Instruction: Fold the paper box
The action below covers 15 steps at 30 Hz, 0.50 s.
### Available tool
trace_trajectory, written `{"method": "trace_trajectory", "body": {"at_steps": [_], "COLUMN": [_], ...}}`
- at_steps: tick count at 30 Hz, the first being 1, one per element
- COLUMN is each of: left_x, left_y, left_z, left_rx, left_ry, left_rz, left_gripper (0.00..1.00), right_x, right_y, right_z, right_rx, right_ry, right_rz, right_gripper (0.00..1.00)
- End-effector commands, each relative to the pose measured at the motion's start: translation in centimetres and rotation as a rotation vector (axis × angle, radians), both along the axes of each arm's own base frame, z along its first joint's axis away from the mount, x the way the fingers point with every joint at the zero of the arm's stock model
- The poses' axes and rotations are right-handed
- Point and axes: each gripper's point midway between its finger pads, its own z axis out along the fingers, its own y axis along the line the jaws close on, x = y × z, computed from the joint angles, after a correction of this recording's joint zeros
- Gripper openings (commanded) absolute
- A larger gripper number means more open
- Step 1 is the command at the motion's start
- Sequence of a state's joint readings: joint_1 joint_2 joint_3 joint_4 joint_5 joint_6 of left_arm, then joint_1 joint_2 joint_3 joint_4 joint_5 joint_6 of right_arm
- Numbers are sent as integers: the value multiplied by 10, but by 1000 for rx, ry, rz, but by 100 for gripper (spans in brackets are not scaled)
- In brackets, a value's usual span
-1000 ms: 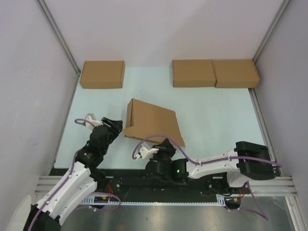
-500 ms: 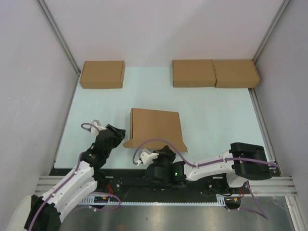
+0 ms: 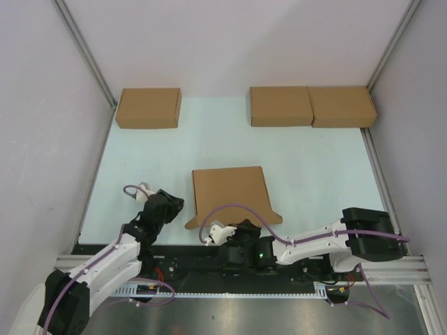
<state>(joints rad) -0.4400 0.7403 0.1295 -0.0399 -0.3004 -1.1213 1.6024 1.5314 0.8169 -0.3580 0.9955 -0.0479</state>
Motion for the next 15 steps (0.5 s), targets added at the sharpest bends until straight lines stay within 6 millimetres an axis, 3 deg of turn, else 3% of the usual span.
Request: {"method": "trace_trajectory", "body": {"at_steps": [1, 5, 8, 12, 15], "left_x": [-1, -15, -29, -50, -57], "left_y": [-4, -17, -42, -78, -94], "left_z": [-4, -23, -32, -35, -32], "left_rx": [-4, 7, -60, -117, -197], "left_ry": [16, 105, 120, 146, 125], "left_rz": [1, -79, -139, -232, -256], "left_gripper": [53, 51, 49, 47, 47], "right_x": [-5, 4, 6, 7, 8], "right_y": [-8, -15, -16, -17, -18], "right_z": [-8, -9, -10, -11, -10], "right_rx": [62, 79, 78, 78, 87], "right_ry": [100, 112, 113, 116, 124], "right_rz": [-37, -78, -88, -93, -102], "right_gripper": [0, 0, 0, 0, 0]}}
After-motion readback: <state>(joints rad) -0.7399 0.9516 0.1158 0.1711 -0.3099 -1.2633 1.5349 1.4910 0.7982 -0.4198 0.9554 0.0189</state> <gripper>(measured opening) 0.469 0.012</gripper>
